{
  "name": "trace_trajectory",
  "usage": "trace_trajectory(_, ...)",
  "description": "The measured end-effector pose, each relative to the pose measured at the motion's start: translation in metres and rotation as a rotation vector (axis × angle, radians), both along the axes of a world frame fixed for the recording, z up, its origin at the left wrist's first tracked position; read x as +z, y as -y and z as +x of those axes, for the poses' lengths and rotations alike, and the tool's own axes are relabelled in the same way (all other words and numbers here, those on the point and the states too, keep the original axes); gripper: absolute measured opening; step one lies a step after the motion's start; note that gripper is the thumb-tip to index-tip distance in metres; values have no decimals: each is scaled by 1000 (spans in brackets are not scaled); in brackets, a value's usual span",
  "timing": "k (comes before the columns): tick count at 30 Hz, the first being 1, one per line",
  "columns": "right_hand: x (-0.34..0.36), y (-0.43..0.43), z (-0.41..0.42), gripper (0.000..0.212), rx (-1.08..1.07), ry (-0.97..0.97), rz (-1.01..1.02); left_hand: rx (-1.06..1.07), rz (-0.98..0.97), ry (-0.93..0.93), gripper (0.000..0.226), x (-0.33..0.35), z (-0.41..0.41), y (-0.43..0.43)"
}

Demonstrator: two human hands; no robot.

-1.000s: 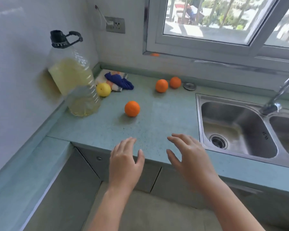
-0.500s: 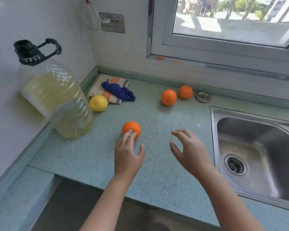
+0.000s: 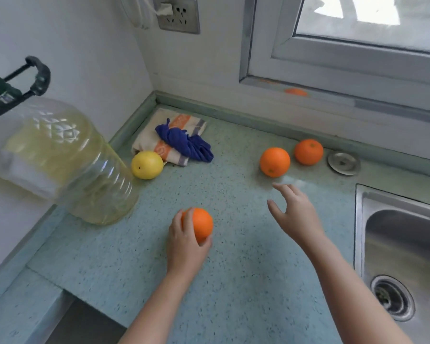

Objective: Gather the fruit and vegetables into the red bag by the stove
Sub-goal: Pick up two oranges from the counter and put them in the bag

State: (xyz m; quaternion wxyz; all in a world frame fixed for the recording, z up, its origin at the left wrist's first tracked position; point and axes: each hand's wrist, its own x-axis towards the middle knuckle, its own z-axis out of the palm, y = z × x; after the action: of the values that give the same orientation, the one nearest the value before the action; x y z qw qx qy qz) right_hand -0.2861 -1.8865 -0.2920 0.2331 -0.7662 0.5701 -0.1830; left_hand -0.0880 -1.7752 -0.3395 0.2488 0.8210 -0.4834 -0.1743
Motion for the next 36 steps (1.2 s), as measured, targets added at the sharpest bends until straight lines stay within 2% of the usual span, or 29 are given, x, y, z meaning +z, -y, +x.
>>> trace_trajectory(7,-22,61,2,54,-116,77,15,38,-57,-84,72,-1,4,40)
trace_trajectory(14,-38,105,16,57,-241,184,17,-20,-70,-159,73,2,-1,76)
trace_trajectory(20,-48,129,27,58,-368,307,128,-15,-39,-188,74,-2,-2,82)
trace_trajectory(25,-50,123,36,65,-363,390,234,16,-36,-241,73,-2,-3,83)
trace_trajectory(36,-36,47,43,70,-192,455,204,80,-113,-359,73,26,-6,53)
